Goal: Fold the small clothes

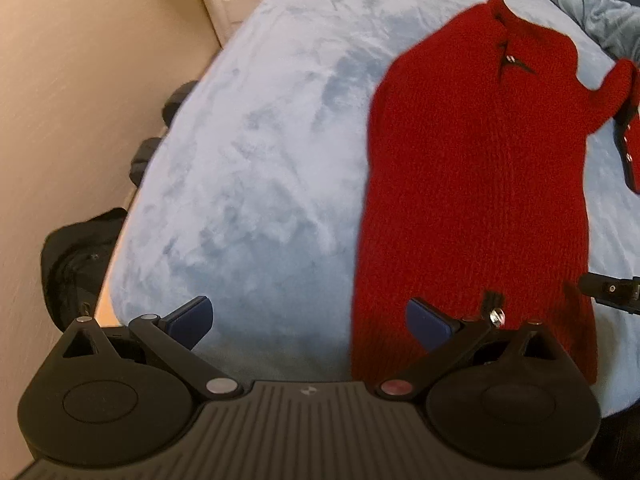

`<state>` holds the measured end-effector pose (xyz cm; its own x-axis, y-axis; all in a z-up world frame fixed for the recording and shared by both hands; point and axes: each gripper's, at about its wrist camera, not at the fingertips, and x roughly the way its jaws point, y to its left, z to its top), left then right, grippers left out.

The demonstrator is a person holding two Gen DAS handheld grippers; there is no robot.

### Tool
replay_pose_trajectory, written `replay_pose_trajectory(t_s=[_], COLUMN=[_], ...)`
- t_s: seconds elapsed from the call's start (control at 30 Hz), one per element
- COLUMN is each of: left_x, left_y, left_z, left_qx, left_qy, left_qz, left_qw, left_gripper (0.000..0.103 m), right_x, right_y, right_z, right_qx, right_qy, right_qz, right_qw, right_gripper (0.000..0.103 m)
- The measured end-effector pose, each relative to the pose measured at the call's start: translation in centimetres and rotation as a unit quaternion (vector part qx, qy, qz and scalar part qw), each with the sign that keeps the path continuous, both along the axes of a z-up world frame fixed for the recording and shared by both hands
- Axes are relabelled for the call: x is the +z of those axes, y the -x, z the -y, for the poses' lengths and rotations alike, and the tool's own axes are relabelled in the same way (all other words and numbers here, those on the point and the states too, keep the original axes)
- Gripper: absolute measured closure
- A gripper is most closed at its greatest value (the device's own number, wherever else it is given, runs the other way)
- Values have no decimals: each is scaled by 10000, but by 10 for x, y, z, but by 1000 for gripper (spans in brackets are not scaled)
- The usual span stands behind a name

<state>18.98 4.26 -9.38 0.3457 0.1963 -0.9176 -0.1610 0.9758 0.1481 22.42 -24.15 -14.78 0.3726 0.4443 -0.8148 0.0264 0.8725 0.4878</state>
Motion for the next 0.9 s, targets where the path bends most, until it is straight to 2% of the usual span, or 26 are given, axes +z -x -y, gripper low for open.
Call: replay_pose_trajectory(t_s=[0.1,0.23,0.37,0.4,0.43,0.47,0.5,0.57,0.6,0.7,0.8,0.83,0.9], left_x=[-7,-27,-59,-68,-73,-73,-68,-48,-37,7,48,60,74], left_y=[2,4,1,-1,-3,-6,-11,-27,-35,-62,-88,-95,-105], left_z=[12,34,57,61,63,61,54,25,10,-35,-68,-80,-98], left_qx=[-206,-783,-1313,-1435,-1531,-1552,-1519,-1112,-911,-580,-306,-178,-96], left_qy=[207,468,592,554,441,322,538,1032,1054,874,130,51,209], left_qz=[-15,-313,-768,-815,-800,-740,-706,-665,-539,176,915,1137,1326], left_qw=[9996,9953,9866,9847,9840,9846,9844,9862,9888,9943,9953,9933,9909], left_gripper=[0,0,0,6,17,37,59,78,82,83,83,83,83], right_x=[-12,-12,5,10,12,13,13,9,7,1,5,8,14], right_y=[9,7,7,10,10,10,9,8,6,3,3,3,3], right_z=[-2,-26,-19,-16,-16,-16,-16,-18,-21,-29,-35,-37,-39], right_qx=[-61,-80,-239,-169,-89,3,62,150,194,272,285,286,243], right_qy=[-282,23,278,263,243,214,130,39,54,22,-53,-92,-100], right_qz=[-97,25,145,268,284,223,149,114,98,74,186,224,318], right_qw=[9995,10000,9992,9992,9993,9995,9998,9998,9997,9996,9994,9993,9991], right_gripper=[50,50,50,50,50,50,50,50,50,50,50,50,50])
